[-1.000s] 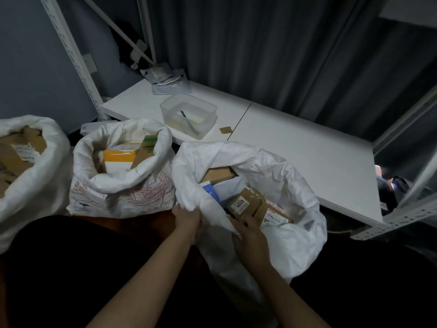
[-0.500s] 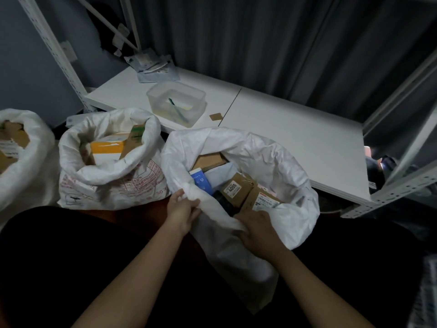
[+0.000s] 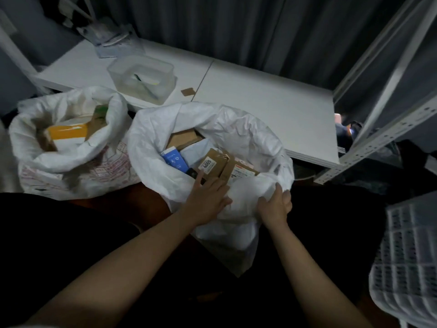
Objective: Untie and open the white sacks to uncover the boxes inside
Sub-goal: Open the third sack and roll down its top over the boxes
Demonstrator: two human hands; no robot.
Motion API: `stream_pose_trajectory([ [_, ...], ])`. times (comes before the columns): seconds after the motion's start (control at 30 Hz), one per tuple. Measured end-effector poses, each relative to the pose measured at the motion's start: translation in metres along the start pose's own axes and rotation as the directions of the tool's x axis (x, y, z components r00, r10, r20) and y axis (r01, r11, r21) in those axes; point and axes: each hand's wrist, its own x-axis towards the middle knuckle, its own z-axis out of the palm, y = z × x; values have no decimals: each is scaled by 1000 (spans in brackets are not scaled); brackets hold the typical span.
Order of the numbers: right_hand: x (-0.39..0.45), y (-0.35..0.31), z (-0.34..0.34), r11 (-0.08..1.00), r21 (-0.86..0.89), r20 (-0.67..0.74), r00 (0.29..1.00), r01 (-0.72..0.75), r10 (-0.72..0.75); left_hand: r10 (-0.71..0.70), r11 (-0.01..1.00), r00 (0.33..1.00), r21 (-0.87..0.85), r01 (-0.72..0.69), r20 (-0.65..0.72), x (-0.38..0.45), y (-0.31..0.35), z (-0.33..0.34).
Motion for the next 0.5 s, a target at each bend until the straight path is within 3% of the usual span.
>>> stream_pose_trajectory([
  [0.07, 2, 7, 5, 979, 111, 40, 985, -170, 166, 7, 1000, 1000, -14, -7, -6, 14, 17, 2],
  [0.13, 9, 10, 13, 877, 357, 108, 947, -321, 302, -46, 996, 997, -79, 51, 68, 25, 23, -1],
  [0.27, 18, 11, 13, 619, 674, 161, 899, -402, 408, -64, 955, 978, -271, 118, 199, 36, 26, -21],
  [0.33, 18, 4, 6, 483, 765, 285, 896, -426, 339, -50, 933, 976, -340, 122, 212, 42, 26, -25],
  [0.43, 20, -16, -14, 193, 874, 454, 891, -446, 4, -73, 888, 980, -436, 148, 184, 55, 31, -32],
  [0.5, 22, -28, -21, 192, 881, 455, 885, -432, -96, -125, 802, 980, -566, 191, 155, 64, 35, -34],
])
